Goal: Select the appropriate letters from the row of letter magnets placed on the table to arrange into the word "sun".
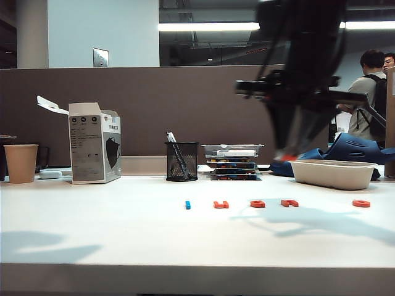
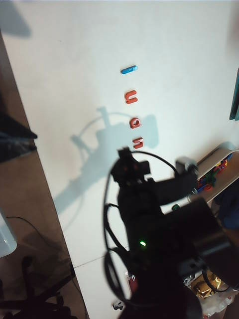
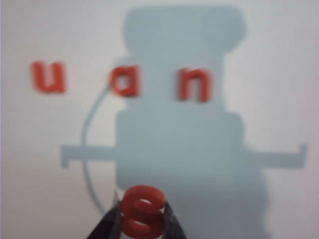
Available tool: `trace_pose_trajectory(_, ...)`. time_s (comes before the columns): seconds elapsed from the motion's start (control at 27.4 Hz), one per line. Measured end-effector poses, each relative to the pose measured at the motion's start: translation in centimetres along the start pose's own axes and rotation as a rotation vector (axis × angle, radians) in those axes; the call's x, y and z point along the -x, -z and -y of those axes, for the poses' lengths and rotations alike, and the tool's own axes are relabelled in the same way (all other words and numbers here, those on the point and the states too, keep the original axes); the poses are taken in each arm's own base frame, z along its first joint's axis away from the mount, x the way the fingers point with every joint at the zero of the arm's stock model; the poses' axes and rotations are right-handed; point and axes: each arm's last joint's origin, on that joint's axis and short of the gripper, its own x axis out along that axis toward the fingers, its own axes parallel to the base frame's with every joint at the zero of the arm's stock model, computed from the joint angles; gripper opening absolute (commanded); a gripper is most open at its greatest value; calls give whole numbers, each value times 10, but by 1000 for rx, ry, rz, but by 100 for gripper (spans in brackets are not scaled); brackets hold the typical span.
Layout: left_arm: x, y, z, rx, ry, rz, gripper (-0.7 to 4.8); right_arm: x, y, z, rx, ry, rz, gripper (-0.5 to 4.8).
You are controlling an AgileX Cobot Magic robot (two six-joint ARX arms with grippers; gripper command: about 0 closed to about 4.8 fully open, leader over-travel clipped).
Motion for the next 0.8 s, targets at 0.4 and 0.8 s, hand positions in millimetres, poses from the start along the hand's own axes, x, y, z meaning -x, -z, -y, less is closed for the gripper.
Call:
trace_pose_trajectory(0.4, 0, 0, 0, 0, 0, 0, -3, -42, 41, -50, 20, -49, -28, 85)
trace_pose_trajectory(0.8, 0, 0, 0, 0, 1, -1, -3, -73, 49, -69, 69, -28, -86, 85)
